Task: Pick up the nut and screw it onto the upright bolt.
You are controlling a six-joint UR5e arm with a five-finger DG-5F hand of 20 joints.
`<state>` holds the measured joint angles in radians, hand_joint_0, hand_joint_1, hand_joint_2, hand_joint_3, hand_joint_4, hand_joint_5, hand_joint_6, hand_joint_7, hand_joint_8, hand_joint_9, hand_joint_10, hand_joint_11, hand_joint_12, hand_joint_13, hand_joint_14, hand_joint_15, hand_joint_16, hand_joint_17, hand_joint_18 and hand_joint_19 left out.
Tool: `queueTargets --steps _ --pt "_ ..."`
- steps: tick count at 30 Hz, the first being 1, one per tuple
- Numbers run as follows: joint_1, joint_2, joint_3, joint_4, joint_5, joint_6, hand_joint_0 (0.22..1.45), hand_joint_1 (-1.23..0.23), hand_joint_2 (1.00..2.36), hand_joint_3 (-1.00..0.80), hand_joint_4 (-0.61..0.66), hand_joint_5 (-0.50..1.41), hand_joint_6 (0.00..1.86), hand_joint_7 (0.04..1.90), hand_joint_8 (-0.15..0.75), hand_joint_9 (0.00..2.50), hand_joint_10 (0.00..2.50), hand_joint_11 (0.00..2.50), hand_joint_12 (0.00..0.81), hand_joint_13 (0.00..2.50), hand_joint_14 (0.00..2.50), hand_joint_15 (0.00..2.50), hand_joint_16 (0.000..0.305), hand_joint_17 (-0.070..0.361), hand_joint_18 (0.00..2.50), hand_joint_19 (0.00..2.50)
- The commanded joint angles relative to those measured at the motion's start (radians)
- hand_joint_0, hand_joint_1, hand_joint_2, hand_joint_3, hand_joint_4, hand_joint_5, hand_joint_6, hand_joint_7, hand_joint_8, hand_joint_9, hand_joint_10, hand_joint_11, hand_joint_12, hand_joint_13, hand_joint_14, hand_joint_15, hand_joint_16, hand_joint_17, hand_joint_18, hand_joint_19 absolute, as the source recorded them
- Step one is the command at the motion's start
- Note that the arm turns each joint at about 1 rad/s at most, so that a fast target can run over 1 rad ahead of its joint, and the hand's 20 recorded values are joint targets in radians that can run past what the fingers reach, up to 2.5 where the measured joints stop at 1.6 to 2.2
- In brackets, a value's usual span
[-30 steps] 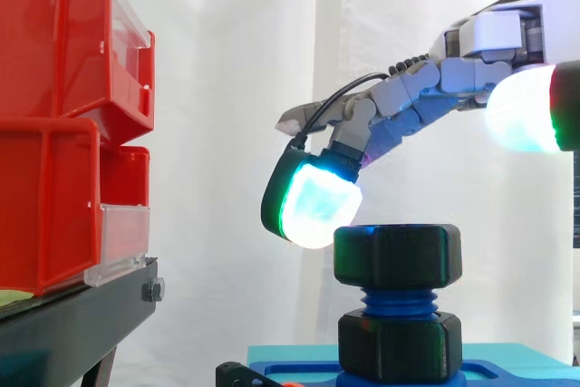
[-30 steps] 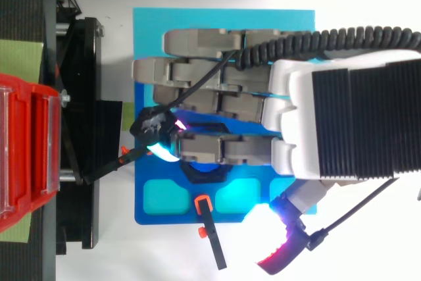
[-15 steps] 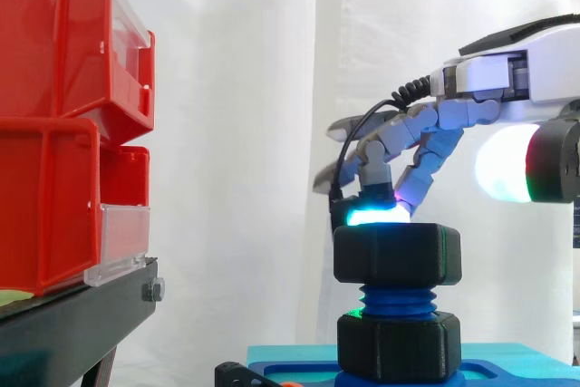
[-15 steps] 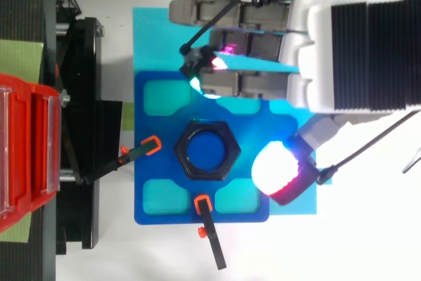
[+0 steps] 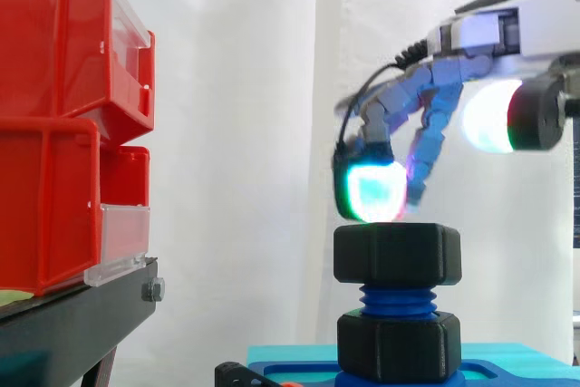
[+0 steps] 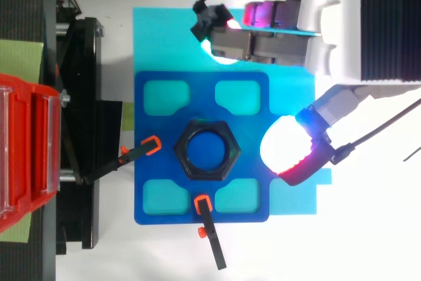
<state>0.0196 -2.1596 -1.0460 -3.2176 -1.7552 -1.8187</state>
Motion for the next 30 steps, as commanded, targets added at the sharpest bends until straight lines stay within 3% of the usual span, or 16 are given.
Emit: queueTargets --steps 1,5,15,19,24,30 --pt "0.010 0.000 0.018 0.001 -0.004 -0.002 0.46 -0.13 1.00 -0.50 0.20 -0.08 0.50 0.80 0.219 0.86 0.00 0.00 0.254 0.36 0.00 0.00 0.030 0.067 0.03 0.00" --pt "0.019 -0.003 0.015 0.022 -0.009 0.006 0.45 -0.11 1.00 -0.50 0.17 -0.12 0.50 0.67 0.211 0.64 0.00 0.00 0.283 0.23 0.00 0.00 0.034 0.077 0.00 0.00" --pt "0.080 -0.006 -0.049 0.140 -0.009 0.101 0.45 -0.08 1.00 -0.50 0.11 -0.18 0.50 0.58 0.194 0.40 0.00 0.00 0.305 0.04 0.00 0.00 0.040 0.089 0.00 0.00" --pt "0.102 -0.008 -0.051 0.143 -0.006 0.113 0.45 -0.07 1.00 -0.50 0.10 -0.19 0.50 0.58 0.195 0.35 0.00 0.00 0.313 0.01 0.00 0.00 0.041 0.091 0.00 0.00" --pt "0.111 -0.011 -0.051 0.145 -0.006 0.116 0.44 -0.06 1.00 -0.50 0.09 -0.20 0.50 0.59 0.192 0.30 0.00 0.00 0.318 0.00 0.00 0.00 0.041 0.093 0.00 0.00" --pt "0.106 -0.032 -0.052 0.143 -0.009 0.124 0.44 -0.06 1.00 -0.50 0.09 -0.20 0.50 0.59 0.191 0.29 0.00 0.00 0.320 0.00 0.00 0.00 0.042 0.094 0.00 0.00"
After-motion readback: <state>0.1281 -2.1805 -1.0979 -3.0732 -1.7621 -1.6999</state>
